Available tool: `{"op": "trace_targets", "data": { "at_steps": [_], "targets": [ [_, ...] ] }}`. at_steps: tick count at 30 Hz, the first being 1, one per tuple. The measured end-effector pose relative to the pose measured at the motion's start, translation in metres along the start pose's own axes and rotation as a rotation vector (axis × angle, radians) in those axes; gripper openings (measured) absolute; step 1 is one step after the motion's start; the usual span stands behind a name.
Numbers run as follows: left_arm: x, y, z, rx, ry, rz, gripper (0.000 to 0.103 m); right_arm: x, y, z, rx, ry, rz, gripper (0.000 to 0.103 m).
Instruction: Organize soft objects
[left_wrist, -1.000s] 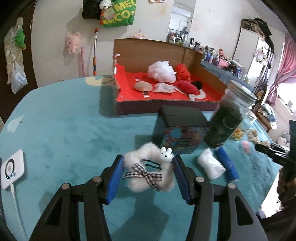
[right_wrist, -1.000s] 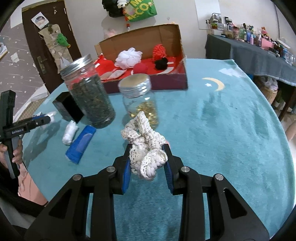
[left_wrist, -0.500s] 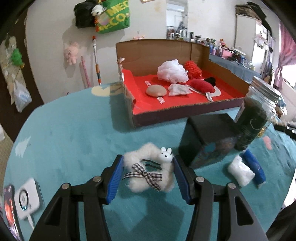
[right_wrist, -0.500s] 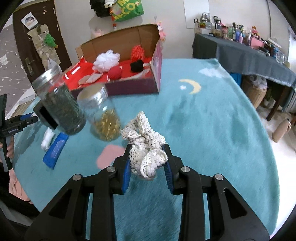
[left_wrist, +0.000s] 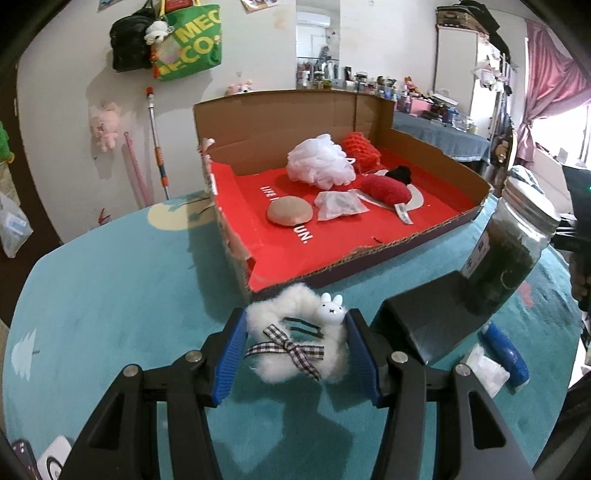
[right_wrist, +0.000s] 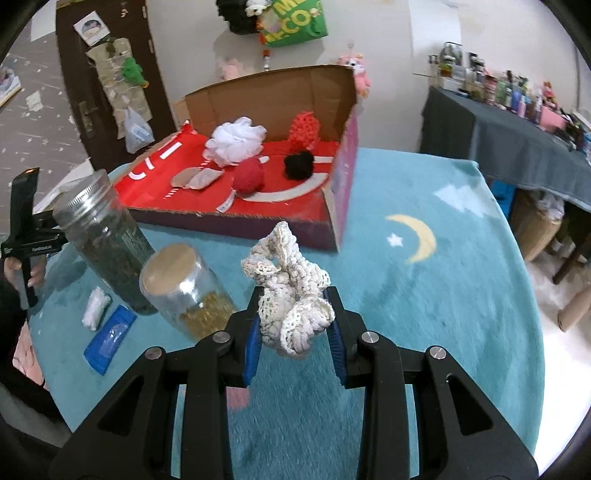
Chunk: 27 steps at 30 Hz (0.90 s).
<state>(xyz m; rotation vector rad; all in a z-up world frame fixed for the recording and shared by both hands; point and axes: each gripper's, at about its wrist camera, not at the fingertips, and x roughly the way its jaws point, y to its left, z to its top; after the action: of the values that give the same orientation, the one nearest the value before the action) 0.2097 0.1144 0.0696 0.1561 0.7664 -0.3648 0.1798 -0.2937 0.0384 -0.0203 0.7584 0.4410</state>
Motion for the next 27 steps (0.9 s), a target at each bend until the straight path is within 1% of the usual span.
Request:
{"op": "trace_targets", "data": {
  "at_steps": [3, 6, 7, 10, 14, 16, 20, 24, 27],
  "targets": [
    [0.0, -0.002, 0.008, 0.018, -0.004, -0.019, 0.056, 0.001, 0.001, 0.009, -0.023, -0.004, 0.017, 0.029],
    [-0.002, -0.005, 0.017, 0.037, -0.015, -0.034, 0.056, 0.0, 0.0, 0.02, -0.019, -0.011, 0.052, 0.029],
    [-0.002, -0.006, 0.021, 0.042, -0.017, -0.043, 0.056, 0.001, 0.001, 0.024, -0.026, -0.013, 0.053, 0.029],
    [0.001, -0.012, 0.034, 0.069, -0.02, -0.041, 0.056, 0.005, 0.006, 0.038, -0.055, -0.017, 0.058, 0.029],
    [0.014, -0.016, 0.052, 0.065, -0.009, -0.069, 0.057, 0.021, 0.013, 0.058, -0.065, 0.001, 0.051, 0.029],
    [0.023, -0.017, 0.061, 0.043, 0.013, -0.074, 0.057, 0.032, 0.015, 0.069, -0.052, 0.022, 0.041, 0.03],
    [0.047, -0.017, 0.08, -0.015, 0.084, -0.075, 0.057, 0.06, 0.022, 0.093, -0.048, 0.093, -0.023, 0.03],
    [0.071, -0.019, 0.091, -0.051, 0.164, -0.054, 0.057, 0.086, 0.027, 0.108, -0.041, 0.178, -0.078, 0.029],
    [0.085, -0.019, 0.094, -0.064, 0.206, -0.017, 0.057, 0.105, 0.032, 0.116, -0.064, 0.242, -0.131, 0.029]
  ]
}}
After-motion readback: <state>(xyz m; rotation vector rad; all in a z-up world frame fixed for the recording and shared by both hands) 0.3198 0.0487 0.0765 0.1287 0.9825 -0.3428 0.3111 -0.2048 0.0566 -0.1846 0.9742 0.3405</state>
